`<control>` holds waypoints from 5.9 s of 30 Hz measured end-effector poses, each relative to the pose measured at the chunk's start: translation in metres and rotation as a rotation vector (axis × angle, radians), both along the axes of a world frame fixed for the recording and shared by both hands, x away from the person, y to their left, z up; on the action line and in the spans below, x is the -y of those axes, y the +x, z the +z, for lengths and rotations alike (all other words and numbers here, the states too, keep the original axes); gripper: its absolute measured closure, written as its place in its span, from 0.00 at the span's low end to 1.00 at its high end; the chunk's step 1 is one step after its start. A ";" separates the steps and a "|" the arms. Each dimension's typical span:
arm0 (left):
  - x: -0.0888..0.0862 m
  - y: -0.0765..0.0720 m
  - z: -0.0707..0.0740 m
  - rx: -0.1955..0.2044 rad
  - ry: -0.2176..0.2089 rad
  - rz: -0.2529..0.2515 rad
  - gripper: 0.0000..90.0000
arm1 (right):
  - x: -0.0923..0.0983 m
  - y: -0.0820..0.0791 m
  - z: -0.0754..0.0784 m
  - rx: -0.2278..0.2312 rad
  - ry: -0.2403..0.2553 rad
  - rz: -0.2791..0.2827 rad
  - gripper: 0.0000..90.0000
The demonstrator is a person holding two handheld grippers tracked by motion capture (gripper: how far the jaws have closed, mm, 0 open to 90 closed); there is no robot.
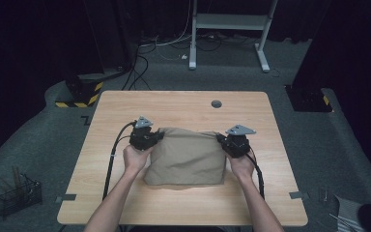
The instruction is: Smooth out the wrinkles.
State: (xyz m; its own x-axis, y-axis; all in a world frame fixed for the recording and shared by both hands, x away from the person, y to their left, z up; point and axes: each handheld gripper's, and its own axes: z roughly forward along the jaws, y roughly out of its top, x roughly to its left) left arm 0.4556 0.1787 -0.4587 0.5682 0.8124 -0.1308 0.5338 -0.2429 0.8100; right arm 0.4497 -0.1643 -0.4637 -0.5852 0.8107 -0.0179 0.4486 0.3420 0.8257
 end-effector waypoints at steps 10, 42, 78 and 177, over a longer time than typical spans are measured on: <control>0.000 0.004 -0.005 -0.008 -0.002 0.009 0.97 | -0.002 0.005 -0.006 -0.010 0.000 -0.015 0.97; -0.001 0.017 -0.020 -0.030 -0.009 0.037 0.97 | -0.011 0.023 -0.016 -0.049 -0.054 -0.039 0.97; 0.003 0.015 -0.037 -0.093 0.009 0.021 0.96 | -0.017 0.034 -0.034 -0.130 -0.087 -0.048 0.97; 0.014 -0.051 -0.062 -0.018 0.125 0.029 0.38 | -0.009 -0.035 -0.052 -0.127 0.003 -0.032 0.55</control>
